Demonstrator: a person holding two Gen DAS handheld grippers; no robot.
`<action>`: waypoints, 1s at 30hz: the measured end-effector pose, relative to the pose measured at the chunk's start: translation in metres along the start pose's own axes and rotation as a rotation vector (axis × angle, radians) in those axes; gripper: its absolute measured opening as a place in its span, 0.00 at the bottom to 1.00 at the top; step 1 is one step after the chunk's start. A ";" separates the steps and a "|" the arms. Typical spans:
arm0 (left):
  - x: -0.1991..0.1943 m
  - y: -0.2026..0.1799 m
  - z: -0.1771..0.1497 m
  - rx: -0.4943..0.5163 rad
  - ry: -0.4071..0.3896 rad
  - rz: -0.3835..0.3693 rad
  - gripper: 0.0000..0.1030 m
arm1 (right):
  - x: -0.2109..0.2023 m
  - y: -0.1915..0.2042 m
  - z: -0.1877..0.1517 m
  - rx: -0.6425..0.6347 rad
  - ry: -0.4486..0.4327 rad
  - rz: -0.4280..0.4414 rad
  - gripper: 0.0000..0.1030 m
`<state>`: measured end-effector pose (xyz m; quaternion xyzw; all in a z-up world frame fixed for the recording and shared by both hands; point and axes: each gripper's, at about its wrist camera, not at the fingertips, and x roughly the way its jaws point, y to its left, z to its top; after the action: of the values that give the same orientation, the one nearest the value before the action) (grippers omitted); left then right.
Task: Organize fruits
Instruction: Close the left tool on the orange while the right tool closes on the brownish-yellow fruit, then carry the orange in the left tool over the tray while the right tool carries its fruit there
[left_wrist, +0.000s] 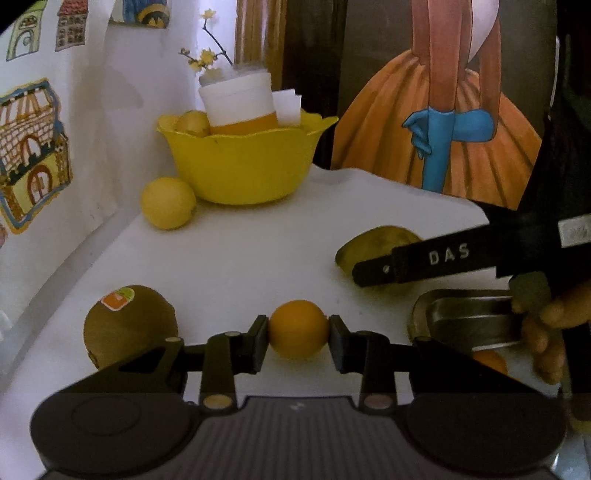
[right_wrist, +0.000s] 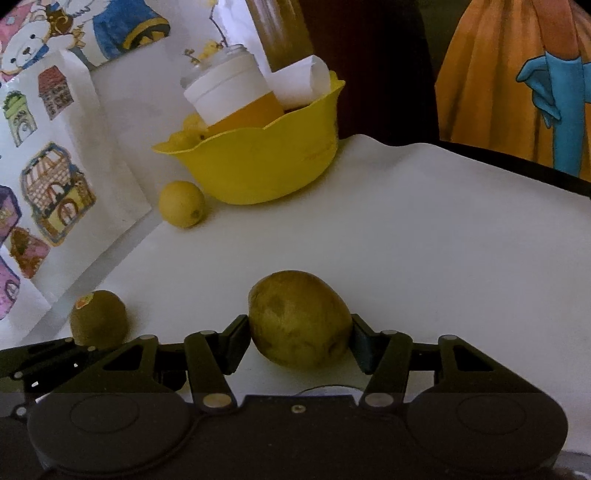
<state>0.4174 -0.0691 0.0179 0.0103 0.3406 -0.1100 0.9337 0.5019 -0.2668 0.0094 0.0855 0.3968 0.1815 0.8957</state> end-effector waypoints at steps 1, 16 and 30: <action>-0.002 0.000 0.000 -0.001 -0.003 0.000 0.36 | 0.000 0.000 -0.001 0.007 -0.002 0.009 0.56; -0.047 0.005 -0.003 -0.065 -0.067 -0.019 0.36 | -0.059 0.006 0.001 0.001 -0.105 0.052 0.56; -0.126 -0.029 -0.029 -0.075 -0.132 -0.097 0.36 | -0.181 0.021 -0.059 -0.041 -0.173 0.111 0.56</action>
<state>0.2991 -0.0696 0.0776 -0.0484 0.2821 -0.1425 0.9475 0.3407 -0.3185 0.0992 0.1042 0.3090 0.2310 0.9167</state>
